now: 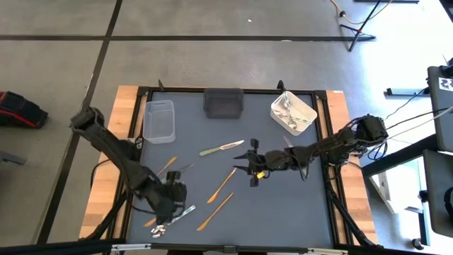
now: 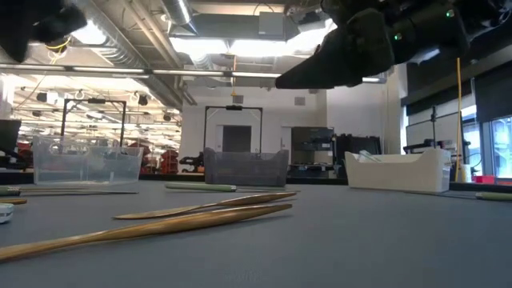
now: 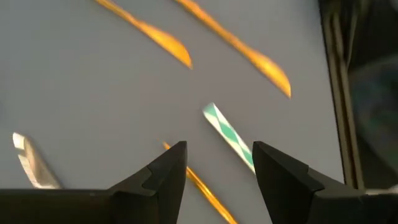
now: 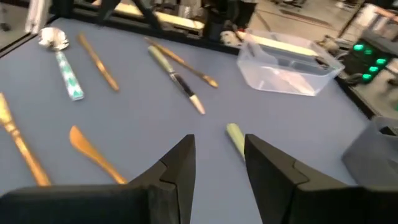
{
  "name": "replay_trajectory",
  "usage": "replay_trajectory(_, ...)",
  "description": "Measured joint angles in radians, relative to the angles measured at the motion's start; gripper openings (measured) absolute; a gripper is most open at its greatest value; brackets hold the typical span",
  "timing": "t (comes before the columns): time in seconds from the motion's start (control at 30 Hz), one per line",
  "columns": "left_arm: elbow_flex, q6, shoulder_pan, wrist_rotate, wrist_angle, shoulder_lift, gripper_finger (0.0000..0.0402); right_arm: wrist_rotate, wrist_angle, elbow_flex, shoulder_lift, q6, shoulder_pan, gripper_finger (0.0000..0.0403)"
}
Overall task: Sort silverware by color (type)
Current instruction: Put the blue spoon into the white bin
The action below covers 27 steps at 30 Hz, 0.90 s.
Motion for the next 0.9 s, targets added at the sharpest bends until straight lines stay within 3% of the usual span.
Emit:
replay_trajectory(0.4,0.000,-0.039,-0.040,0.153,0.047,0.206,0.0179,0.040,0.044,0.000,0.000,0.121,0.007,0.0129)
replay_trajectory(0.9,-0.014,-0.065,-0.012,0.177,0.166,0.281,0.0179,0.041,0.039,0.000,0.000,0.121,0.007,0.0129)
